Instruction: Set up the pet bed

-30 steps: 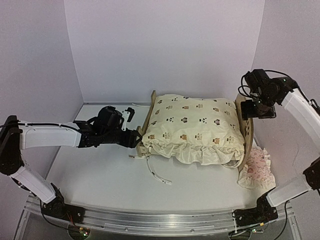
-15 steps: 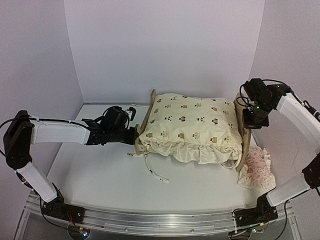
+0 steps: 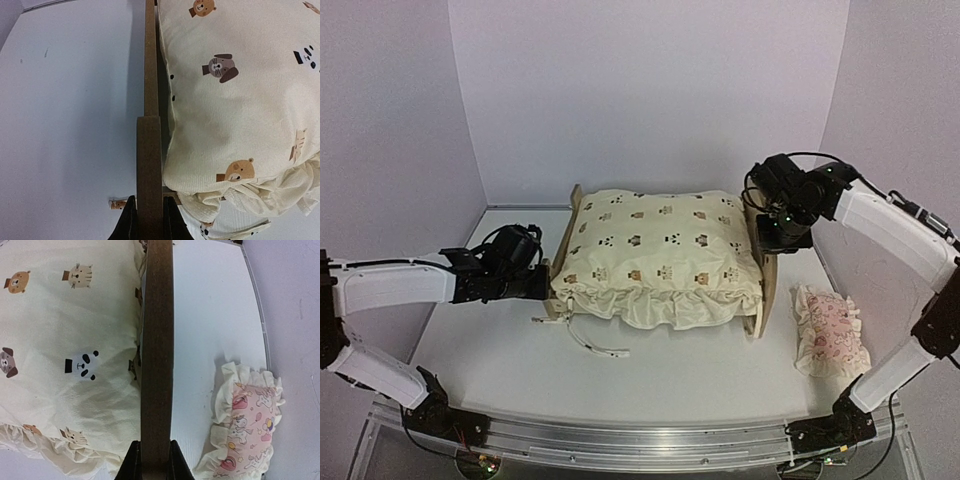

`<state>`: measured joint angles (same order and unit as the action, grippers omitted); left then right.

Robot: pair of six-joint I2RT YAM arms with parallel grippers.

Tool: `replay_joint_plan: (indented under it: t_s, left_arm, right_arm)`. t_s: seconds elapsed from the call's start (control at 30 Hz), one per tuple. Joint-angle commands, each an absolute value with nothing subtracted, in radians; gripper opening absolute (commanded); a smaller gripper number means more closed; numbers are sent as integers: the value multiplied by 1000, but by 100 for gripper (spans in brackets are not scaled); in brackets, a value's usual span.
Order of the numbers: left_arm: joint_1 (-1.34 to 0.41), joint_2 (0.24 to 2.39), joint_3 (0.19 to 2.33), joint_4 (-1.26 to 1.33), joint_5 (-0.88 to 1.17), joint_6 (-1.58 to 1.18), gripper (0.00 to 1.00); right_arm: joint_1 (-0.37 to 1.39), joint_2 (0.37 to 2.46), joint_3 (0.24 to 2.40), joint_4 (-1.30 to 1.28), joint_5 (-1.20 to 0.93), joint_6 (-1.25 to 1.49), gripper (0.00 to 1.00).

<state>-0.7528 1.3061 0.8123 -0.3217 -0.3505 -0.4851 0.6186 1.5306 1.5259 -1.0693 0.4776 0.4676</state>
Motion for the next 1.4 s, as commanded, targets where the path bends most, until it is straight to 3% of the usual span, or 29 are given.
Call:
replay_joint_plan:
  t_s: [0.0,0.23,0.4,0.47,0.57,0.7,0.8,0.87,1.1,1.37]
  left_arm:
    - [-730,1165,753,-356,-470,-482,10]
    - [-668,1024,714,-420,-556,-503,22]
    - [-650,999,778,-478,-664,-517,80]
    - [-649,992,817,-469,-687,-500,98]
    - [-649,995,876,-407,-681,-433,100]
    - [-650,1042,1026,-348,-608,-299,99]
    - [-654,1093,1112,-261,-344,-170,99]
    - [-692,1174,1187,-242,-254,-110,97]
    - [-988,1504,1371,-195,-176,181,88]
    - [-1098,1777,1470,-112,-7,358,84]
  right_arm:
    - [736,1607,1540,-1024,430,398,0]
    - [847,1664,1576,-1001,432,456,0]
    - [880,1656,1552,-992,420,473,0]
    - [880,1640,1537,-992,465,463,1]
    - [876,1604,1529,-992,510,435,16]
    - [849,1545,1523,-993,517,392,55]
    - [806,1473,1502,-993,511,376,77]
    - [771,1419,1476,-993,509,372,84]
    - [746,1205,1348,-993,523,383,88]
    - [746,1016,1187,-1000,514,424,88]
